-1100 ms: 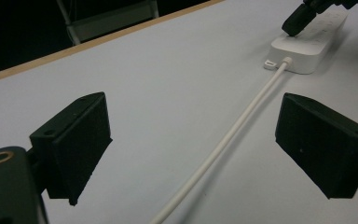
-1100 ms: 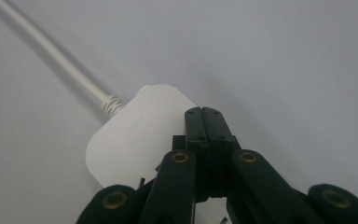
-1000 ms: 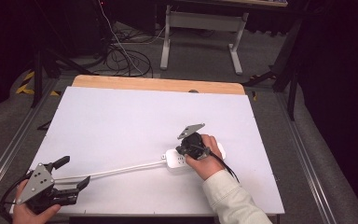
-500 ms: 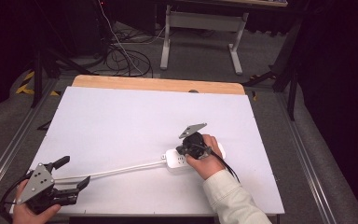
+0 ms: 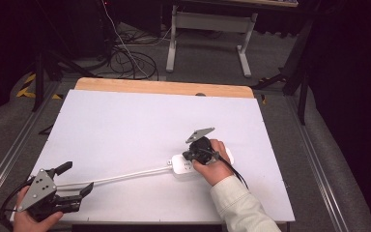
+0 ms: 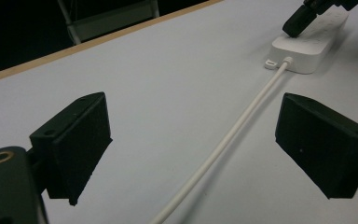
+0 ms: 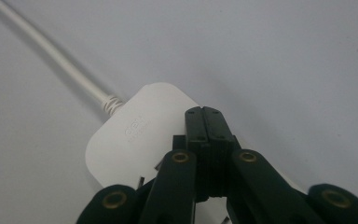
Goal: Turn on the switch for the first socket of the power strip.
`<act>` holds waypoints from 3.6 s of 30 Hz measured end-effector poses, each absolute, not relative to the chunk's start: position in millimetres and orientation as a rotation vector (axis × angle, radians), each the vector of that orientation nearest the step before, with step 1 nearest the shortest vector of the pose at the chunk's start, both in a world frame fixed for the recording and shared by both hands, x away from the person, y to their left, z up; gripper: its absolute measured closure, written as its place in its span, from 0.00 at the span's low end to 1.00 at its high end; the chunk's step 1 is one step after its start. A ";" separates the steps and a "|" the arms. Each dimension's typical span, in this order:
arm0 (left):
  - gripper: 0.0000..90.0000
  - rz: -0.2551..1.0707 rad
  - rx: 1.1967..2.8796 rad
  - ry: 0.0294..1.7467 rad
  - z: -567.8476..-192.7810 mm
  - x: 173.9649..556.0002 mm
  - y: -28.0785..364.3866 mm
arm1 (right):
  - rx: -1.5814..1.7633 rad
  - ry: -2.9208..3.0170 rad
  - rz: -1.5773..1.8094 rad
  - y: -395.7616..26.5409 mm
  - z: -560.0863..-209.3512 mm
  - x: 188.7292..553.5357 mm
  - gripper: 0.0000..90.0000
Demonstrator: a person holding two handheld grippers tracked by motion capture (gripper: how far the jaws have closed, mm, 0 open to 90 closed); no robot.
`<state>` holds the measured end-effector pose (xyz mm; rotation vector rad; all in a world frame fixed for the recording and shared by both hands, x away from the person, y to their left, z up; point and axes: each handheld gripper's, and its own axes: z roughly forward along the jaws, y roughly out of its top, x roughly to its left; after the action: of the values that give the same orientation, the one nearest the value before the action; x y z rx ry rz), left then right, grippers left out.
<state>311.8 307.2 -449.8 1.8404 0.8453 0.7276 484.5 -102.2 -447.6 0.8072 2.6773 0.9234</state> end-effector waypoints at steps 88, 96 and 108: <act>0.12 0.710 1.828 0.864 -451.4 312.1 307.0 | 0.706 2.289 1.405 -166.1 -382.2 420.8 0.14; 0.12 0.714 1.831 0.861 -450.9 312.0 307.5 | 0.734 2.254 1.436 -189.2 -391.5 413.4 0.13; 0.12 0.711 1.835 0.856 -450.7 312.1 307.2 | 0.817 2.242 1.445 -218.7 -422.3 402.7 0.12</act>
<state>312.1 307.2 -450.7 1.8352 0.8561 0.7108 402.7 -218.7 -422.3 0.8174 2.2415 1.4448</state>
